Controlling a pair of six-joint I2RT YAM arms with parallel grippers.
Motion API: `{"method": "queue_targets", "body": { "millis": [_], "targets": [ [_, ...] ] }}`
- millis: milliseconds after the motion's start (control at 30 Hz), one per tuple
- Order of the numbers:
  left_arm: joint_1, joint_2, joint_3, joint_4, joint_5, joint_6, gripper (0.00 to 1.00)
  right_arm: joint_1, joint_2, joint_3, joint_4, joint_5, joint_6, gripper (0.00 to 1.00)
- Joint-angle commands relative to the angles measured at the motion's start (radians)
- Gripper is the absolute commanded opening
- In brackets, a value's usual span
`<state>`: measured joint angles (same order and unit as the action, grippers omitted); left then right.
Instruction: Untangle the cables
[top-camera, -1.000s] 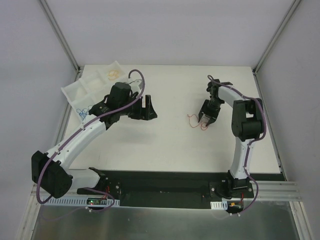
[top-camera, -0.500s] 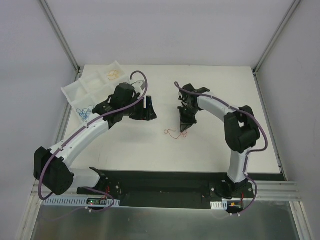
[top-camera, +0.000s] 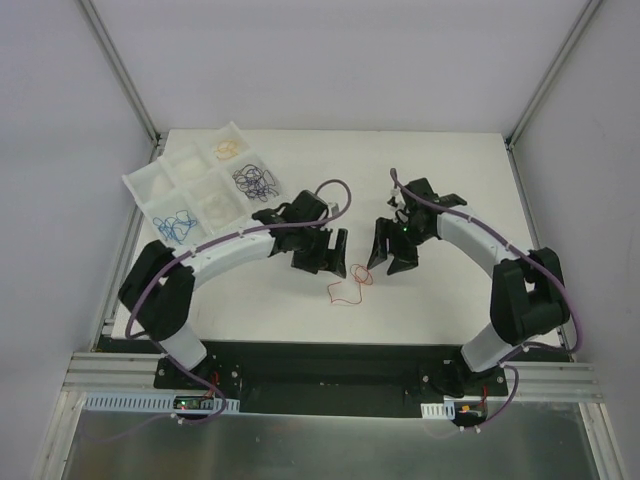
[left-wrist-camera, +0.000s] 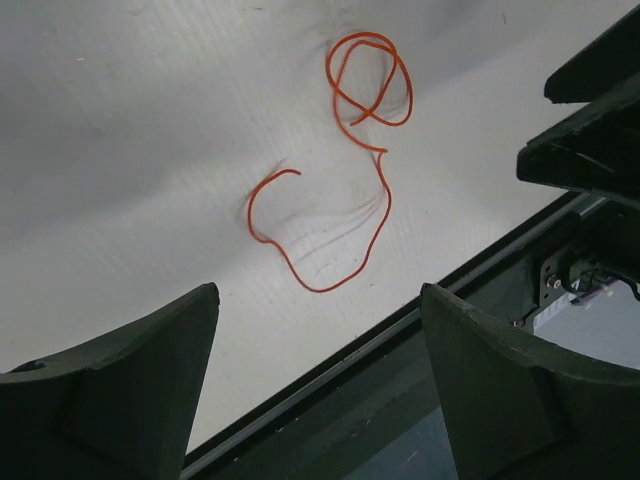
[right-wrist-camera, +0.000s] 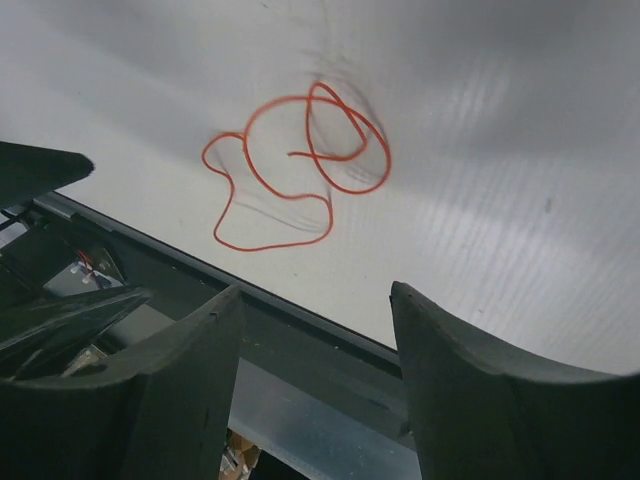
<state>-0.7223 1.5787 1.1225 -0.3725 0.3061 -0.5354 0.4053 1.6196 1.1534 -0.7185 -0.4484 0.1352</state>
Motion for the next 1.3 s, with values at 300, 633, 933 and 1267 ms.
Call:
{"method": "queue_targets", "body": {
  "millis": [300,633,933,1267],
  "targets": [
    [-0.138,0.473,0.491,-0.253,-0.045,0.172,0.71,-0.181,-0.322,-0.179,0.001,0.062,0.026,0.62],
    [-0.146,0.518,0.511,-0.287,-0.065,0.239,0.12,-0.186,-0.285,-0.172,-0.001,0.051,0.024,0.61],
    [-0.056,0.206,0.387,-0.287,-0.288,0.272,0.00,-0.184,-0.279,-0.192,0.014,0.030,0.026,0.60],
    [0.377,0.013,0.471,-0.282,-0.424,0.354,0.00,-0.183,-0.248,-0.182,0.024,0.014,0.020,0.59]
  ]
}}
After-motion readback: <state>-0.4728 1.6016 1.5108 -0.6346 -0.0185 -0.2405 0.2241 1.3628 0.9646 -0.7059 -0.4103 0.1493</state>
